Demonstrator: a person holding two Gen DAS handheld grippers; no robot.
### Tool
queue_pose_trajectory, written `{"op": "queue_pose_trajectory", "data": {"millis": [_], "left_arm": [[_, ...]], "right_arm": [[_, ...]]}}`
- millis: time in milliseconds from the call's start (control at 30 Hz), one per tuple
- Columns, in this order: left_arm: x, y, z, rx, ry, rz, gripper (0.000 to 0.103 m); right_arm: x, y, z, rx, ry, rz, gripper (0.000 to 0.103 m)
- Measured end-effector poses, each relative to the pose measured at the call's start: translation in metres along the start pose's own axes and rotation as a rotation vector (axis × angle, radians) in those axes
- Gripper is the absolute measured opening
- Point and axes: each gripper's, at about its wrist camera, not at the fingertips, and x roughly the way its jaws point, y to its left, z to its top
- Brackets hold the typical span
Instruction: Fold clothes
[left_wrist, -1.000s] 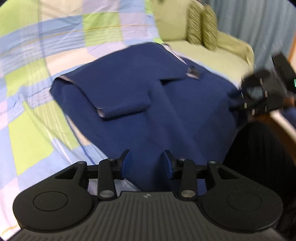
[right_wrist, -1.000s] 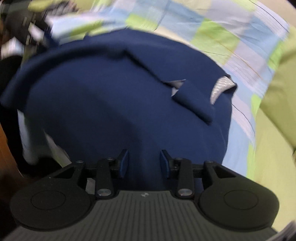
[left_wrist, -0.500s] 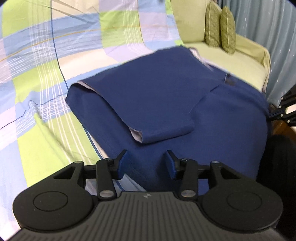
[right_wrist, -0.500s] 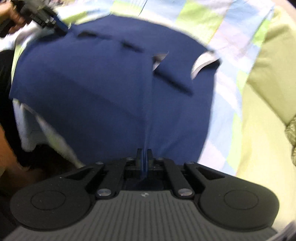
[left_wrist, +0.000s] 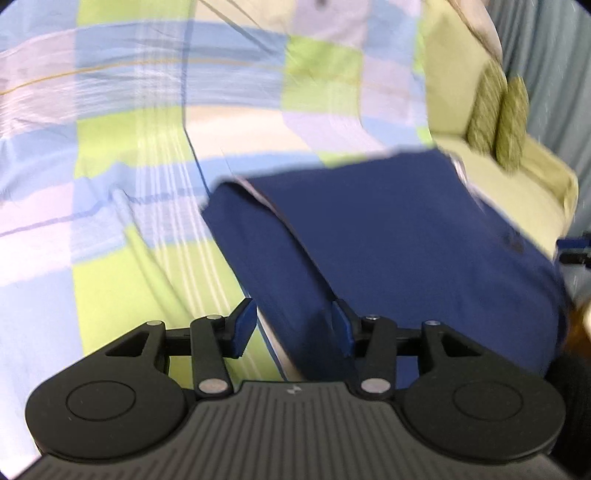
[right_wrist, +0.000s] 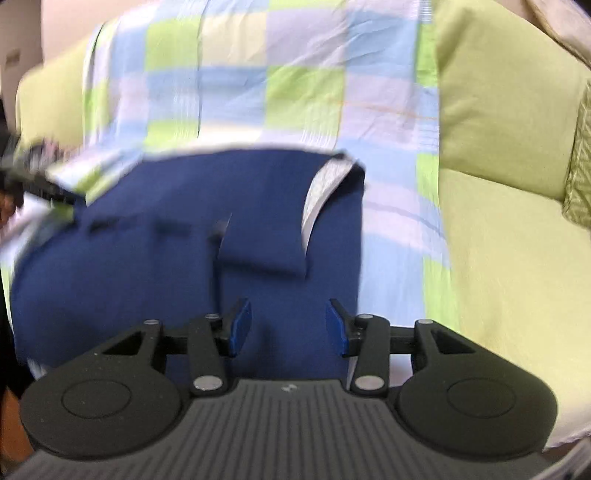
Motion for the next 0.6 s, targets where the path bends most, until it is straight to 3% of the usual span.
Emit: {"op": "queue_pose_trajectory", "data": {"millis": [67,167,233,333,500,600], "left_arm": [[0.007,0.009,0.015,0.017,-0.005,0.006,0.059],[0.022,0.021,0.031,0.013,0.000,-0.017,0.061],[0.034,0.026,0.036,0.064,0.013,-0.007,0.061],[0.052,0.036,0.043,0.158,0.035,0.019,0.061],[0.081,0.051,0.051,0.148,0.056,-0.018,0.064],[0.095,0.051,0.056,0.156,0.032,-0.050,0.065]], "right_arm": [[0.016,-0.012,0.017,0.034,-0.020,0.035,0.054],[0.055,-0.030,0.049,0.078,-0.022,0.092,0.057],[0.076,-0.040,0.059,0.084,-0.015,0.098,0.057],[0.116,-0.050,0.070,0.010,0.021,0.070,0.057],[0.171,-0.074,0.075,0.015,0.058,0.080,0.057],[0.194,-0.077,0.075,-0.034,0.063,0.044,0.058]]}}
